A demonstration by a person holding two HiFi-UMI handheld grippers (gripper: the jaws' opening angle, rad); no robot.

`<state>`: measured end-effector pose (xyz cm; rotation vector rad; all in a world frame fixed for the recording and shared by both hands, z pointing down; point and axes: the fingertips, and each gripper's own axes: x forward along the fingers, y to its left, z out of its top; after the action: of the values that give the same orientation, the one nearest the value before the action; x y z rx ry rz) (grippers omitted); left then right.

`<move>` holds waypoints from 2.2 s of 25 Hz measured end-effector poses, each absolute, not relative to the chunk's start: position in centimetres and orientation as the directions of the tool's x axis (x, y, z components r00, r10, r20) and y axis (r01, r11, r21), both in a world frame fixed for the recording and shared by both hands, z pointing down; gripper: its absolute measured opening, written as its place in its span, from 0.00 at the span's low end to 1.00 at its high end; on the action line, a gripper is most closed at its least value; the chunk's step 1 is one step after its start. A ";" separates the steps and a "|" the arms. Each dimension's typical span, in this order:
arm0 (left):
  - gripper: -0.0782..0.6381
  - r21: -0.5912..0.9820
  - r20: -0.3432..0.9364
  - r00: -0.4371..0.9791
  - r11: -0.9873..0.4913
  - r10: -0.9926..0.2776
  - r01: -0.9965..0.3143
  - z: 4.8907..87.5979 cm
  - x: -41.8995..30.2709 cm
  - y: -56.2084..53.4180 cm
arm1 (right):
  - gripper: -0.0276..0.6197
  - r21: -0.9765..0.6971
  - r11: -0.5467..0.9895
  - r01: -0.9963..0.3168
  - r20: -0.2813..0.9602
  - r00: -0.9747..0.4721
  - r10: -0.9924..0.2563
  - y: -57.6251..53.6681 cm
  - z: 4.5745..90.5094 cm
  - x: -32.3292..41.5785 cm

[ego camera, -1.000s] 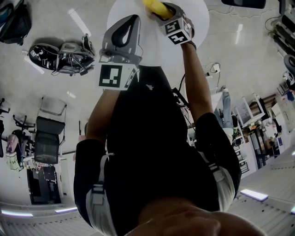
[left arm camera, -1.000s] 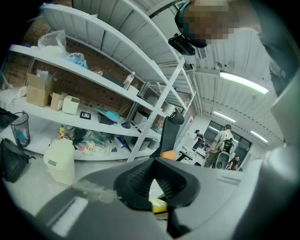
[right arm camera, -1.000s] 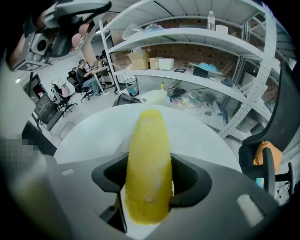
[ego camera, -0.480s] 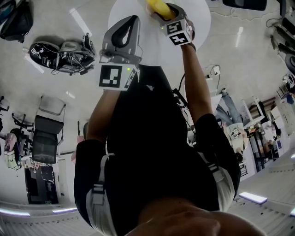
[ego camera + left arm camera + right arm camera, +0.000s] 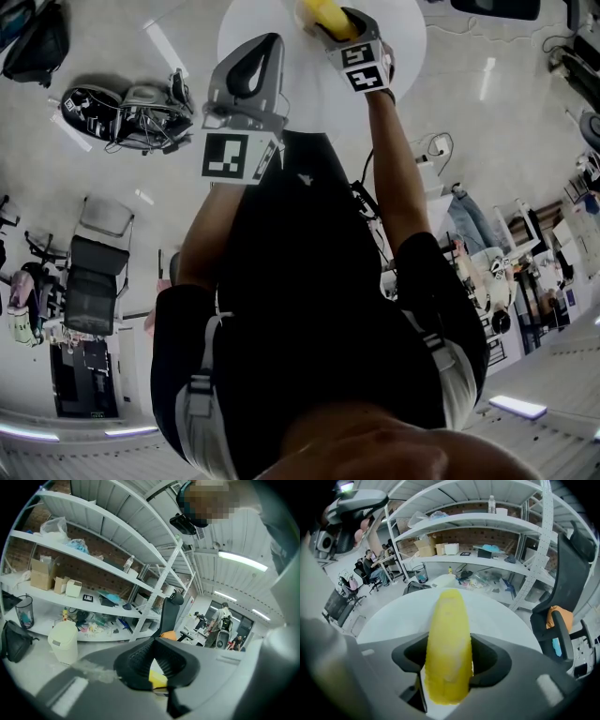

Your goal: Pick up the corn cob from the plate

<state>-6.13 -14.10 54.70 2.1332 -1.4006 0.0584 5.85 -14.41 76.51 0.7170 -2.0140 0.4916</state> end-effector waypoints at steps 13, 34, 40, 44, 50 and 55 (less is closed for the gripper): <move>0.11 0.413 0.315 0.449 -0.305 -0.836 -0.858 52.7 -4.5 -11.8 | 0.45 -0.060 0.712 -0.700 0.826 -0.435 -0.358 -13.3 73.4 7.1; 0.11 0.366 0.231 0.415 -0.317 -0.880 -0.875 46.4 -2.0 -10.2 | 0.45 -0.049 0.678 -0.734 0.768 -0.461 -0.444 -11.4 66.5 9.4; 0.11 0.342 0.207 0.408 -0.325 -0.889 -0.882 44.6 -1.8 -9.8 | 0.45 -0.043 0.664 -0.746 0.755 -0.460 -0.468 -10.9 65.3 9.8; 0.11 0.326 0.192 0.402 -0.328 -0.895 -0.887 43.5 -2.0 -9.6 | 0.45 -0.040 0.652 -0.757 0.746 -0.457 -0.484 -10.5 64.2 9.9; 0.11 0.297 0.155 0.418 -0.361 -0.895 -0.884 41.5 -1.9 -9.6 | 0.45 -0.035 0.639 -0.769 0.730 -0.456 -0.509 -9.8 62.4 10.1; 0.11 0.287 0.138 0.415 -0.365 -0.899 -0.886 40.1 -1.8 -9.1 | 0.45 -0.053 0.621 -0.782 0.716 -0.463 -0.523 -9.0 61.1 10.3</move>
<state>-1.81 -9.05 40.12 2.3590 -1.5438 -0.0600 10.31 -9.00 61.15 1.0182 -2.1706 0.4969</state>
